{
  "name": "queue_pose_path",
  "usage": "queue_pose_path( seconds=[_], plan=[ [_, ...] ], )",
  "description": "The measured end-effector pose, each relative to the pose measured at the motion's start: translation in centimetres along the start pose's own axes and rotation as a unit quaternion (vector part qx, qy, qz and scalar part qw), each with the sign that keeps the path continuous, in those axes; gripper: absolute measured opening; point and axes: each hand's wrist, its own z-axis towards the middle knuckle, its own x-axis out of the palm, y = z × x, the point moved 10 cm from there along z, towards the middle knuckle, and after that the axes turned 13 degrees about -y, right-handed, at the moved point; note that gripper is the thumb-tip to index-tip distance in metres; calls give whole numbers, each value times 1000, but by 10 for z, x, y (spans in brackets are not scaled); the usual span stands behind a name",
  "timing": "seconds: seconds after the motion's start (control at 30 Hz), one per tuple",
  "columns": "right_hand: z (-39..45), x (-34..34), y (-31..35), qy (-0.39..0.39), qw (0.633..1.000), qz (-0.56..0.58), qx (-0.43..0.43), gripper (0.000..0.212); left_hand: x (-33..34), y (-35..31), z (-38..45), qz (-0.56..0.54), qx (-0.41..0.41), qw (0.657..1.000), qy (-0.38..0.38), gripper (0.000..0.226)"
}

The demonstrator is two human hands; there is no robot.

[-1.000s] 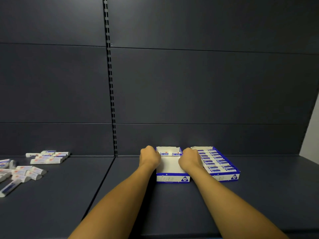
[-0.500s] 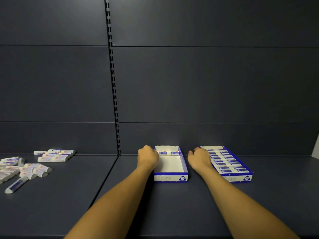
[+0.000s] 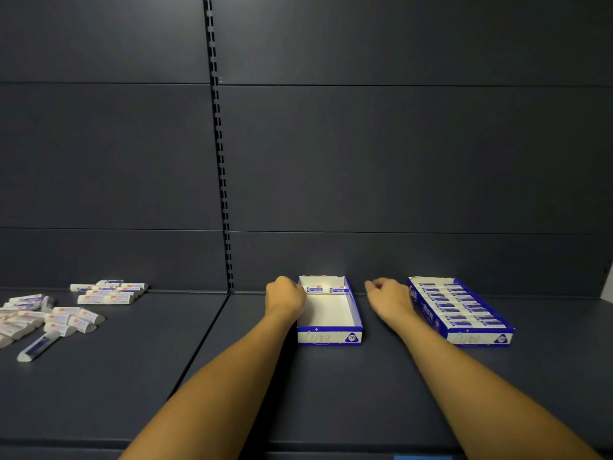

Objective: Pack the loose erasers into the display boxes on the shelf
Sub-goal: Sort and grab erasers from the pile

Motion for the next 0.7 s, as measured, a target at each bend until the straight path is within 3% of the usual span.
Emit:
queue_pose_path(
  seconds=[0.13, 0.27, 0.47, 0.7],
  plan=[
    [-18, 19, 15, 46, 996, 69, 22, 38, 4, -1, -3, -16, -12, 1000, 8, 29],
    [-22, 20, 13, 56, 997, 40, 30, 28, 4, -4, -4, -22, -11, 999, 22, 33],
    [-18, -17, 25, -5, 1000, 3, 22, 34, -31, -1, 9, 10, 22, 1000, 5, 32],
    [-33, -30, 72, -17, 996, -49, -66, 25, -98, 21, 19, 79, 106, 991, 13, 23]
  ],
)
